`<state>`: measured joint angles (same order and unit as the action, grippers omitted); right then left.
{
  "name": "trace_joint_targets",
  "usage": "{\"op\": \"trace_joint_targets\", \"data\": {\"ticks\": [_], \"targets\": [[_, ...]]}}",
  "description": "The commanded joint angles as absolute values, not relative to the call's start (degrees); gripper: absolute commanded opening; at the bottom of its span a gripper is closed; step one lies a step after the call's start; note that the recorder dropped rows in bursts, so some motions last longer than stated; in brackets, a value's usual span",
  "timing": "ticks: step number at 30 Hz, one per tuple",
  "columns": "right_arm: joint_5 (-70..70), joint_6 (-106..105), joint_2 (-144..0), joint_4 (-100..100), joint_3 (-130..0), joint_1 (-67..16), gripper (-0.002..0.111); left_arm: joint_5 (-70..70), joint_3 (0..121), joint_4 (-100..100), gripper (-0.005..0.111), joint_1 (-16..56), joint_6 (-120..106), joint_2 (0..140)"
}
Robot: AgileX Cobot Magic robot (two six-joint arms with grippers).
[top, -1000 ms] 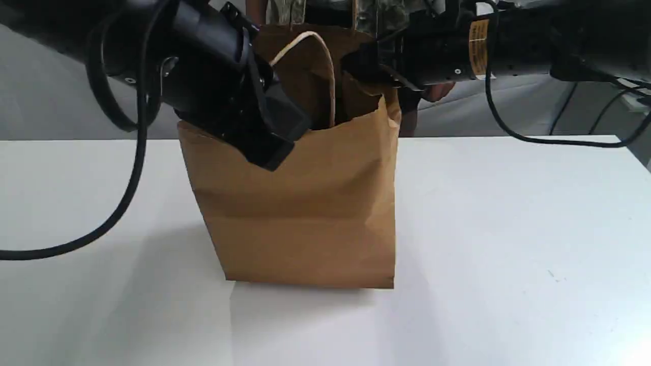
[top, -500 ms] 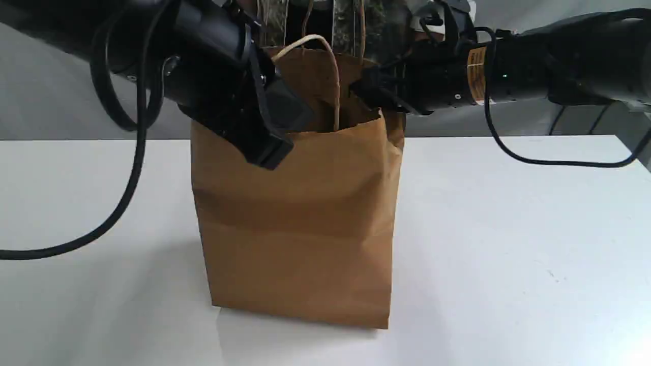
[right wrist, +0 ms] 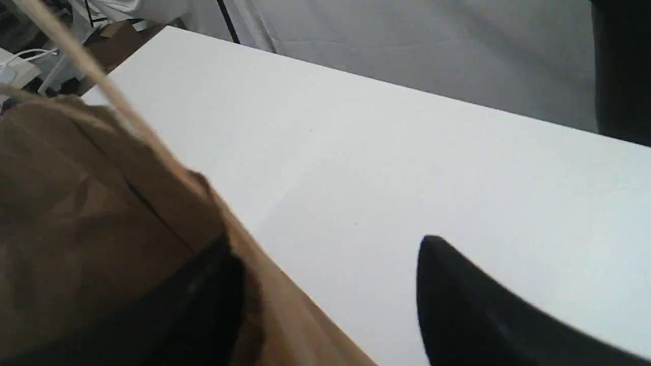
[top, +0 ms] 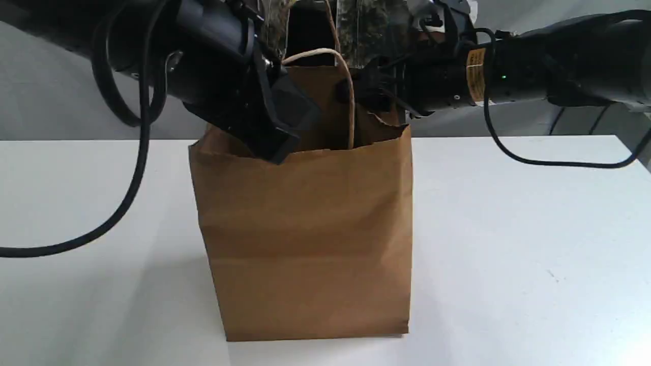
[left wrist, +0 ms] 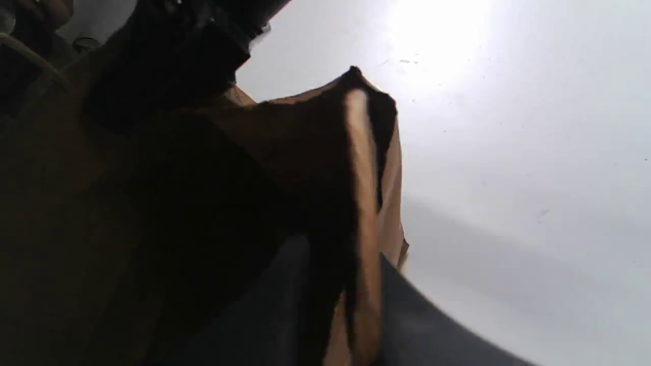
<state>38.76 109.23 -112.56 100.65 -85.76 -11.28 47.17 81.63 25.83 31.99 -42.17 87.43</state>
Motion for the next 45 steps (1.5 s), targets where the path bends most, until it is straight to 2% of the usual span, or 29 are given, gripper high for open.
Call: {"op": "trace_joint_targets", "data": {"ticks": [1,5,7,28,38,42,45], "targets": [[38.1,109.2,-112.4,99.9,-85.7,-11.3,0.064,46.9,81.5,26.4,0.033,32.0,-42.4,86.8],[38.2,109.2,-111.9,99.9,-85.7,-11.3,0.065,47.0,81.5,26.4,0.066,32.0,-42.0,86.8],[38.1,109.2,-111.4,99.9,-85.7,-11.3,0.065,47.0,81.5,26.4,0.074,32.0,-41.8,86.8],[35.3,106.6,-103.2,99.9,-85.3,-10.7,0.065,52.0,81.6,22.4,0.073,32.0,-39.2,75.6],[35.2,105.0,-93.3,99.9,-77.5,-3.3,0.065,52.8,81.6,18.0,0.072,32.0,-34.8,66.7],[35.2,93.6,-84.8,99.9,-72.3,-0.4,0.063,52.8,81.6,18.0,0.071,32.0,-33.4,62.4],[34.5,69.0,-76.3,99.9,-67.0,0.0,0.054,52.5,81.6,17.8,0.071,32.0,-33.0,58.8]]}}
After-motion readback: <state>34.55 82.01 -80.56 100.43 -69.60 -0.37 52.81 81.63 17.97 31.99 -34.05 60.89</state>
